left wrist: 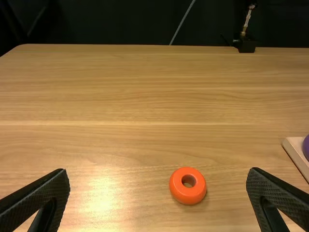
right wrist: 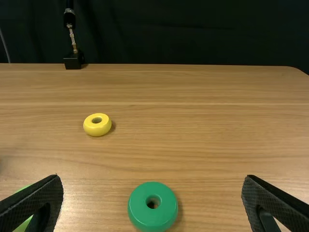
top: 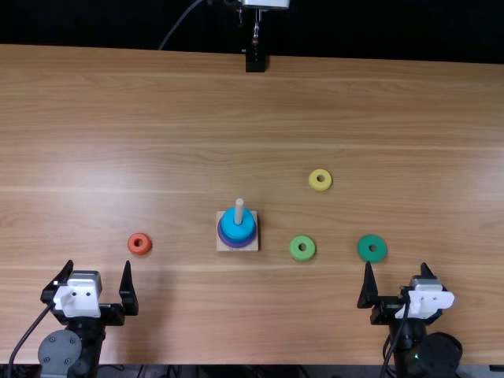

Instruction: Build the Hanoi tower: stack the rings onto the peg from bottom to top in this color order: purple, dark blue, light blue, dark green, light green, yellow, orange.

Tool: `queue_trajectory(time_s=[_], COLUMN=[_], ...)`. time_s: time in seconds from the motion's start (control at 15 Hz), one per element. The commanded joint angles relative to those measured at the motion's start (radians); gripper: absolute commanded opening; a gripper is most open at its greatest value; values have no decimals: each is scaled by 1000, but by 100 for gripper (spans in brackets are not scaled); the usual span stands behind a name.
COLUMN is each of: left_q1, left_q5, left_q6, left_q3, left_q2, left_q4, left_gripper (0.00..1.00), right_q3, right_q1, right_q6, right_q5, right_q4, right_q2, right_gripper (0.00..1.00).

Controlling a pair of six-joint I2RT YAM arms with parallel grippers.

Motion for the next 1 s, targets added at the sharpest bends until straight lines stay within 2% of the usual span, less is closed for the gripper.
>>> queue_trajectory(time_s=[0.0, 0.13, 0.93], left_q1=[1, -1, -1], left_q5=[-2, 7, 7], left_q6=[3, 3, 3], left_q3=[-97, -97, -97], left_q2=[-11, -11, -11], left_q4=[-70, -166, -166], left_gripper=[100, 100, 100], right_q3=[-62, -62, -61], right_q1=[-8, -8, -5], right_q6=[-4, -4, -4], right_q5=[-2, -2, 0], right_q4=[-69, -69, -71], right_q2=[-13, -13, -13], right_gripper=[100, 100, 100])
